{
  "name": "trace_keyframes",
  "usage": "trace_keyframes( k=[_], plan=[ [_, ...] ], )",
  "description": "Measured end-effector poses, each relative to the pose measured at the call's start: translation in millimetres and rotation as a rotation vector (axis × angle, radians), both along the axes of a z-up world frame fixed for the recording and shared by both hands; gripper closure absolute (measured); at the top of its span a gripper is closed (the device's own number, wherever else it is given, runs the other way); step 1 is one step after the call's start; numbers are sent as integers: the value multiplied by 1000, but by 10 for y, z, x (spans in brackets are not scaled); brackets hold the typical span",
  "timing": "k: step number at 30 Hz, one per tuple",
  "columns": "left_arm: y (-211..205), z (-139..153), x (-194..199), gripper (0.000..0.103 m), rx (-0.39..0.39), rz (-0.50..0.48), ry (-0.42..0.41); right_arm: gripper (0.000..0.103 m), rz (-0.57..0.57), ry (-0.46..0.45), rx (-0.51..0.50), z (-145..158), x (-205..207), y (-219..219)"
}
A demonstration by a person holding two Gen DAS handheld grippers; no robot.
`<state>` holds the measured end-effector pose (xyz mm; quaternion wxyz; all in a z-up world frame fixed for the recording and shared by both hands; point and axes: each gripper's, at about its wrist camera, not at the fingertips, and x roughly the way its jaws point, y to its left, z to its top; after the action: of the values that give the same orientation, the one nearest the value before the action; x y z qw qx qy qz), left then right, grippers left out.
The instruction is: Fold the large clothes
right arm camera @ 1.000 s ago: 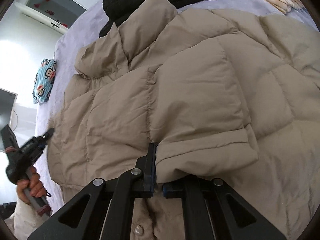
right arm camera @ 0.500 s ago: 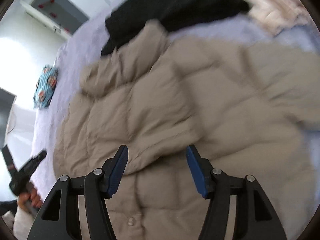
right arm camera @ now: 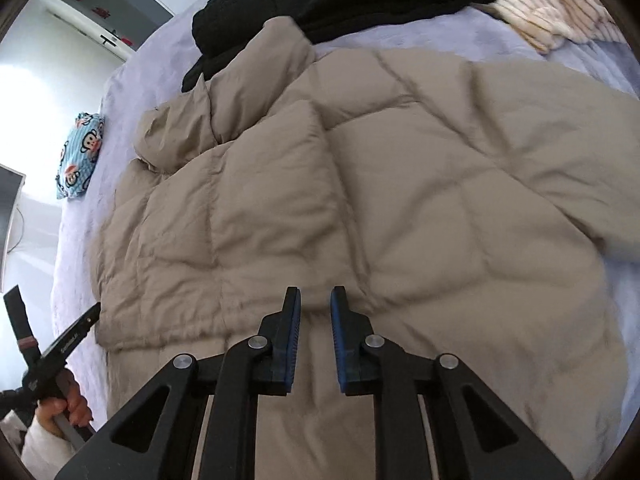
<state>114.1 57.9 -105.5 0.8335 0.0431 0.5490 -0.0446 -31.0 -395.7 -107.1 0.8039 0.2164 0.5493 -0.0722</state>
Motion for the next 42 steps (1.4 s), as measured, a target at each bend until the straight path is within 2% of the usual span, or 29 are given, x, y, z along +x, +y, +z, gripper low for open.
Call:
trace_keyframes(
  k=[3, 4, 5, 6, 7, 8, 12, 14, 17, 19, 20, 22, 24, 30, 34, 40, 42],
  plan=[
    [-128, 79, -112, 81, -15, -15, 8, 79, -39, -3, 33, 47, -241, -147],
    [-184, 96, -157, 80, -21, -18, 14, 61, -55, -5, 37, 68, -322, -210],
    [-250, 112, -208, 74, -27, -21, 20, 39, -77, -11, 39, 98, -419, -267],
    [-321, 130, -266, 42, -35, -25, 25, 34, -89, -18, 37, 114, -441, -292],
    [-374, 156, -317, 14, -45, -23, 17, 33, -99, -21, 36, 137, -514, -332],
    [-420, 185, -364, 11, -54, -24, 5, 33, -105, -19, 38, 154, -575, -373],
    [-732, 229, -532, 11, -62, -61, 30, 31, -150, -17, 49, 188, -809, -575],
    [-860, 235, -595, 11, -62, -75, 38, 23, -187, -30, 56, 209, -907, -705],
    [-1128, 251, -720, 11, -52, -120, 38, 22, -243, -57, 83, 253, -1031, -920],
    [-1331, 262, -800, 0, -38, -147, 39, 16, -290, -86, 105, 283, -1142, -1113],
    [-1400, 276, -831, 0, -40, -159, 37, 13, -315, -104, 117, 300, -1207, -1242],
    [-1570, 292, -880, 0, -43, -193, 37, 13, -350, -120, 120, 326, -1278, -1411],
    [-1740, 298, -931, 0, -33, -216, 32, 1, -384, -137, 127, 345, -1346, -1610],
    [-2173, 205, -1029, 0, -43, -281, 85, 0, -484, -184, 131, 401, -1622, -2116],
    [-2389, 148, -1080, 0, -34, -278, 114, 0, -565, -185, 208, 352, -1717, -2548],
    [-2593, 93, -1108, 0, -24, -292, 111, 0, -684, -280, 281, 330, -1790, -3151],
    [-2649, 67, -1105, 0, -41, -313, 135, 0, -738, -331, 326, 324, -1818, -3366]
  ],
)
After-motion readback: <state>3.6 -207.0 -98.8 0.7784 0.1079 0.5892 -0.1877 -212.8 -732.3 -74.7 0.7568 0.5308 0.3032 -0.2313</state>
